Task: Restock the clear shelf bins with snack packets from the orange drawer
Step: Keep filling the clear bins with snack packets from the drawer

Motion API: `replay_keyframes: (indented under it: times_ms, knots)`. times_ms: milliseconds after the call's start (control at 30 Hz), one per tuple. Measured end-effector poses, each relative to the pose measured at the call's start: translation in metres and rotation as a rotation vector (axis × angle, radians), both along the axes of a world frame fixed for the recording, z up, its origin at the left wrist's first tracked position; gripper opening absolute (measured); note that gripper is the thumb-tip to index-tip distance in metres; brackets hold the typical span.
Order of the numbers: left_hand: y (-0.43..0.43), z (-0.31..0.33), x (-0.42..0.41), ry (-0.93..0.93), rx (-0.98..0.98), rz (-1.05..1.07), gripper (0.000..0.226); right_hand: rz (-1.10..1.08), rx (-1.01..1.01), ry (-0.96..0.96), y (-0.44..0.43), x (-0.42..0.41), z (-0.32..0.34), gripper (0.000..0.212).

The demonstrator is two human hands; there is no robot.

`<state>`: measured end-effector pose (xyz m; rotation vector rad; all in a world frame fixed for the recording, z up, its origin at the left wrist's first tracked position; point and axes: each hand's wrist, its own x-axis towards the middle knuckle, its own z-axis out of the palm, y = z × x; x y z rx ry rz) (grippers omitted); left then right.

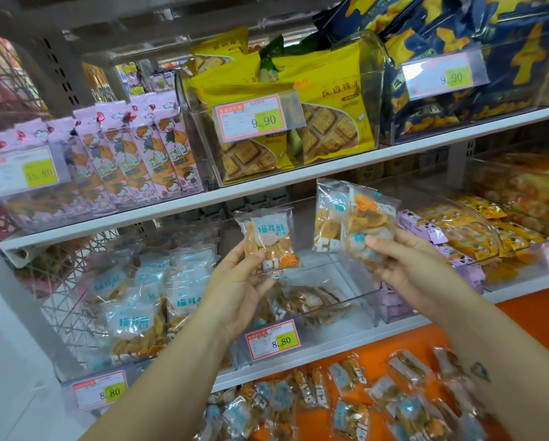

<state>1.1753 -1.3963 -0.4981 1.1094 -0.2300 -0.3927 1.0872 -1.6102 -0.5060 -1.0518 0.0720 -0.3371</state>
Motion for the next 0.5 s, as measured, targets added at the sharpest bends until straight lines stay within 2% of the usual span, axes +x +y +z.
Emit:
replay_keyframes:
  times_ms: [133,267,333,500]
  knots:
    - [-0.01,-0.002,-0.008,-0.075,0.131,-0.054,0.026,0.143,-0.12,0.029,0.025,-0.002,-0.002,0.032]
    - [-0.015,0.0,-0.017,-0.219,0.228,-0.095,0.038,0.068,-0.203,0.105,0.036,0.004,-0.011,0.022]
    - [-0.014,-0.003,-0.014,-0.267,0.282,-0.038,0.042,0.066,-0.251,0.118,0.036,0.004,-0.011,0.024]
    - [-0.007,-0.008,-0.005,-0.293,0.387,0.141,0.026,0.016,-0.451,0.142,0.026,-0.002,-0.008,0.016]
